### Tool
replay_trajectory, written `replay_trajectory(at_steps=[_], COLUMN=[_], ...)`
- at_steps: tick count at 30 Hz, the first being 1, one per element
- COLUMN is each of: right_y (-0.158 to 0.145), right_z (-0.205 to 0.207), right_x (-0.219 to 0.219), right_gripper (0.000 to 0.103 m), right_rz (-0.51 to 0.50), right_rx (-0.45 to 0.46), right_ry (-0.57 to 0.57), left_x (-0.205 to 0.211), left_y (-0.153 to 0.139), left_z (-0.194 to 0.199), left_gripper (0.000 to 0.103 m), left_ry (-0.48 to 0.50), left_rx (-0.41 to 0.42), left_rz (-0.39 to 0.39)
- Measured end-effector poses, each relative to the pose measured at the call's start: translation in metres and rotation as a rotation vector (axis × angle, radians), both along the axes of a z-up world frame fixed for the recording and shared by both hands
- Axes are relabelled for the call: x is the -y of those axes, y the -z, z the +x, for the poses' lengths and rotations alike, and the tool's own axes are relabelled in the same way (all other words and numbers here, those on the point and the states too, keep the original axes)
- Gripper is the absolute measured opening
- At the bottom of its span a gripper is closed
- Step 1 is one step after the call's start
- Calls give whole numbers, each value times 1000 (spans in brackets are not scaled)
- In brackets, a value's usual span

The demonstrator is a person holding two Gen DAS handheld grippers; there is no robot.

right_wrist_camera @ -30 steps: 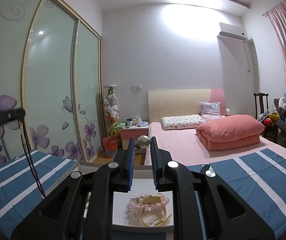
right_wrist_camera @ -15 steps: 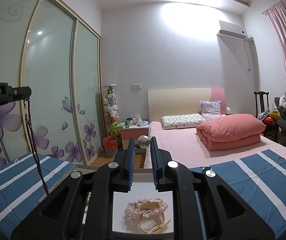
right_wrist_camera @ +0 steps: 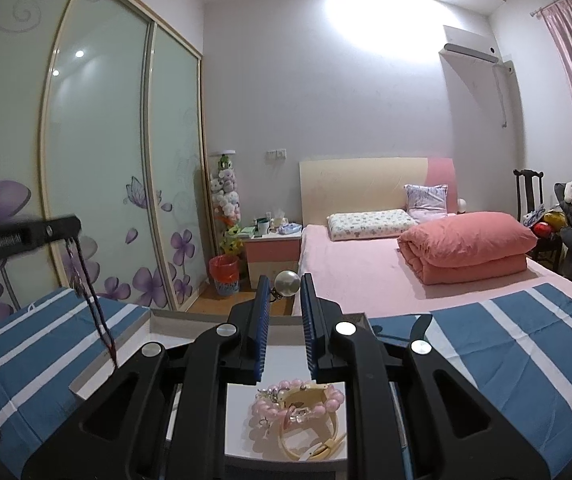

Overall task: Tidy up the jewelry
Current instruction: 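Lower the bead bracelet and pearl earring into the tray and open both tools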

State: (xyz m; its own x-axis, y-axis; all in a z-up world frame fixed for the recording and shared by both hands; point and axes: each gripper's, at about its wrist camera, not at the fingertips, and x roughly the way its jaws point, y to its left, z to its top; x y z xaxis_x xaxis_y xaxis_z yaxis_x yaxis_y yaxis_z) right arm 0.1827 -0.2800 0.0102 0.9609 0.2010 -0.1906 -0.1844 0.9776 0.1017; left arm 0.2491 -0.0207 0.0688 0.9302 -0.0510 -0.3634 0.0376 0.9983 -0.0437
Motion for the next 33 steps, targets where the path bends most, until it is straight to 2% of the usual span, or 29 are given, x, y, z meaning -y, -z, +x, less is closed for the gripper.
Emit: replay_trajectory(at_steps=[3, 5, 13, 20, 30, 33], right_y=[4, 6, 13, 23, 40, 38], right_z=[2, 3, 10, 23, 46, 44], right_x=[-1, 0, -9, -21, -30, -30], right_gripper=[16, 16, 16, 16, 17, 23], right_rz=[-1, -2, -19, -61, -83, -67], right_rx=[-16, -25, -73, -167, -319, -309], right_ry=[-4, -7, -29, -55, -81, -88], left_x=[4, 6, -5, -8, -11, -11], left_y=[16, 24, 44, 65, 76, 75], left_z=[5, 7, 13, 21, 25, 25], left_gripper=[12, 28, 28, 28, 28, 32], left_ry=[15, 22, 10, -16, -14, -14], left_rx=[-27, -39, -63, -101, -124, -126], left_rz=[8, 9, -12, 11, 9, 11])
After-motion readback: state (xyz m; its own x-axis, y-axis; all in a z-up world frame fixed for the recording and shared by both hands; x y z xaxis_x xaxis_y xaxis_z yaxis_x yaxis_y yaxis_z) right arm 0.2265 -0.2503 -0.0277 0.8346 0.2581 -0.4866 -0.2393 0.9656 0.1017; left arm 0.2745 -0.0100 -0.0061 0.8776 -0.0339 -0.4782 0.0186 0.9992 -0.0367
